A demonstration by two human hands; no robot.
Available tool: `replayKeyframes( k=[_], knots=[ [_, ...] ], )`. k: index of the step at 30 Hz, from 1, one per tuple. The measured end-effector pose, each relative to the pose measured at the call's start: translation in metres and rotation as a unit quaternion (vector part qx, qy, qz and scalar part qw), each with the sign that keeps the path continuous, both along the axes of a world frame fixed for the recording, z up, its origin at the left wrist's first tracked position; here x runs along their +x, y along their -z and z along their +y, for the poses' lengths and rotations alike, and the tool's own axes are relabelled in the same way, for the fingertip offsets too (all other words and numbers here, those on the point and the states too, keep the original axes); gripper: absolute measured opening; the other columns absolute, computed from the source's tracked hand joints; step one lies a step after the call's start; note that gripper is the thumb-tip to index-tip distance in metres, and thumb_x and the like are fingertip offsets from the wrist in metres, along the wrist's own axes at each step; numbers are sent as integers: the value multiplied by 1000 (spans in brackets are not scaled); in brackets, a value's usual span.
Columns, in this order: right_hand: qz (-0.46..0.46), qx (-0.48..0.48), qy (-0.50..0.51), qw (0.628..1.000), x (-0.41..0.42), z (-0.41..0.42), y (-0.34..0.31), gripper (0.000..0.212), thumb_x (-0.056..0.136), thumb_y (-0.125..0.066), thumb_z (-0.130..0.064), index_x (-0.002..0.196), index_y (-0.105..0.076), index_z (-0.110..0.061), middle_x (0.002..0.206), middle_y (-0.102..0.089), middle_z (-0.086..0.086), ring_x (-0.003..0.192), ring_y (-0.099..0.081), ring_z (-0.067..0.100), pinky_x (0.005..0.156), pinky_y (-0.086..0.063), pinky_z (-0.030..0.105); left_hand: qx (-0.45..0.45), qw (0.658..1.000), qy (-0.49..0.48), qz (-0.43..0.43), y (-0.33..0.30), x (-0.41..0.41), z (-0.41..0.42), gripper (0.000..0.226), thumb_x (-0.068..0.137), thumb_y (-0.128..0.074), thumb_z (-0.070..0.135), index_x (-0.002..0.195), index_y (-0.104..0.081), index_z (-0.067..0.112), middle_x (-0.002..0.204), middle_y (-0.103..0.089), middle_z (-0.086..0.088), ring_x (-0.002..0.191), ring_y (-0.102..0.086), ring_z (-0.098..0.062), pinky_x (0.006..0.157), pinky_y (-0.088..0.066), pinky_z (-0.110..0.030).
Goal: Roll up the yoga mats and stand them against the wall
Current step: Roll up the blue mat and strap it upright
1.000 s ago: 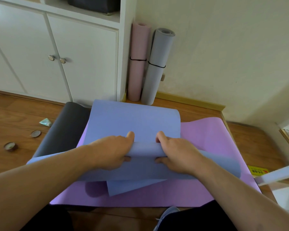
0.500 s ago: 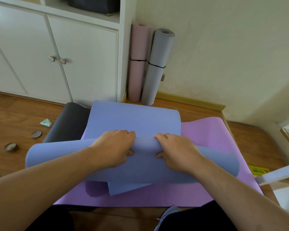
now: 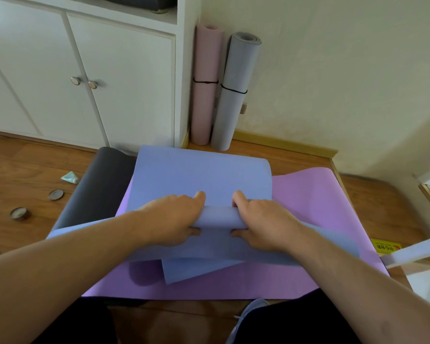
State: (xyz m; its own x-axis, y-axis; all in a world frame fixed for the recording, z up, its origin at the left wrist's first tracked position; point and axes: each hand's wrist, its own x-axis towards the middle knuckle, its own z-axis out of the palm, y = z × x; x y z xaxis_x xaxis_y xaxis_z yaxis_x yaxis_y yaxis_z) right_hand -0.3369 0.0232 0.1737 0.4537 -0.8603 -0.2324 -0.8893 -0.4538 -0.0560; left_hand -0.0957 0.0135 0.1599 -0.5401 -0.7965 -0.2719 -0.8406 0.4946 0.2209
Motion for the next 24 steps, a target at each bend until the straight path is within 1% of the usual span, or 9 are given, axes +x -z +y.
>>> replayKeyframes(
  k=[4, 7, 10, 12, 14, 17, 20, 21, 24],
  knots=[
    [-8, -61, -9, 998, 0, 3, -1, 45, 91, -74, -46, 104, -38, -24, 108, -59, 1, 99, -62, 29, 66, -37, 39, 8, 1000, 3, 9, -1, -1, 1, 42, 101, -64, 49, 103, -25, 31, 92, -48, 9, 82, -51, -17, 78, -47, -37],
    [-10, -95, 2, 995, 3, 2, -2, 33, 91, -73, -42, 108, -53, -23, 108, -63, 0, 102, -64, 29, 66, -33, 37, -4, 999, -21, 24, -3, -1, 1, 36, 98, -65, 54, 108, -41, 30, 102, -49, 6, 94, -55, -19, 82, -48, -37],
    [7, -90, 12, 996, 5, 0, -1, 25, 95, -68, -38, 106, -51, -22, 110, -67, 2, 104, -66, 31, 67, -35, 38, -59, 997, -46, -6, -8, -2, 1, 41, 94, -67, 60, 113, -52, 26, 106, -47, 3, 101, -53, -20, 77, -43, -36],
    [13, -78, 17, 997, 4, 0, 1, 28, 98, -66, -36, 101, -42, -23, 111, -67, 5, 103, -66, 33, 67, -34, 38, -69, 995, -70, -5, -10, -6, 3, 40, 94, -68, 58, 110, -52, 25, 107, -54, 3, 101, -57, -21, 77, -46, -38],
    [7, -54, 19, 998, 3, 0, 0, 35, 98, -66, -38, 100, -35, -23, 111, -66, 6, 102, -66, 34, 67, -35, 39, -72, 995, -63, -4, -6, -10, 7, 33, 99, -66, 47, 104, -44, 23, 109, -61, 1, 100, -61, -23, 80, -51, -39],
    [4, -30, 9, 1000, 4, 2, -2, 48, 92, -73, -50, 107, -36, -23, 113, -64, 6, 100, -65, 32, 69, -39, 39, -57, 998, -35, -11, -1, -10, 7, 29, 103, -62, 33, 101, -36, 21, 109, -62, -4, 98, -62, -25, 81, -51, -39],
    [40, -31, 4, 999, 7, 3, 3, 69, 78, -84, -60, 113, -38, -21, 111, -63, 5, 99, -65, 32, 68, -38, 38, -19, 1000, -25, 1, -4, -7, 4, 30, 103, -62, 35, 101, -36, 21, 103, -58, -2, 94, -60, -24, 78, -48, -36],
    [45, -36, 8, 998, 7, 3, 5, 67, 78, -83, -58, 113, -39, -21, 110, -63, 6, 99, -65, 32, 67, -38, 38, -14, 1000, -23, 3, -4, -8, 4, 30, 102, -62, 37, 102, -36, 21, 100, -56, 0, 92, -60, -23, 78, -48, -36],
    [35, -52, 16, 998, 3, 0, 8, 44, 88, -73, -48, 103, -40, -23, 106, -67, 6, 95, -66, 32, 66, -39, 39, -3, 1000, -21, 6, -6, -10, 7, 34, 98, -62, 46, 102, -36, 24, 95, -52, 4, 87, -59, -21, 78, -50, -37]
  ],
)
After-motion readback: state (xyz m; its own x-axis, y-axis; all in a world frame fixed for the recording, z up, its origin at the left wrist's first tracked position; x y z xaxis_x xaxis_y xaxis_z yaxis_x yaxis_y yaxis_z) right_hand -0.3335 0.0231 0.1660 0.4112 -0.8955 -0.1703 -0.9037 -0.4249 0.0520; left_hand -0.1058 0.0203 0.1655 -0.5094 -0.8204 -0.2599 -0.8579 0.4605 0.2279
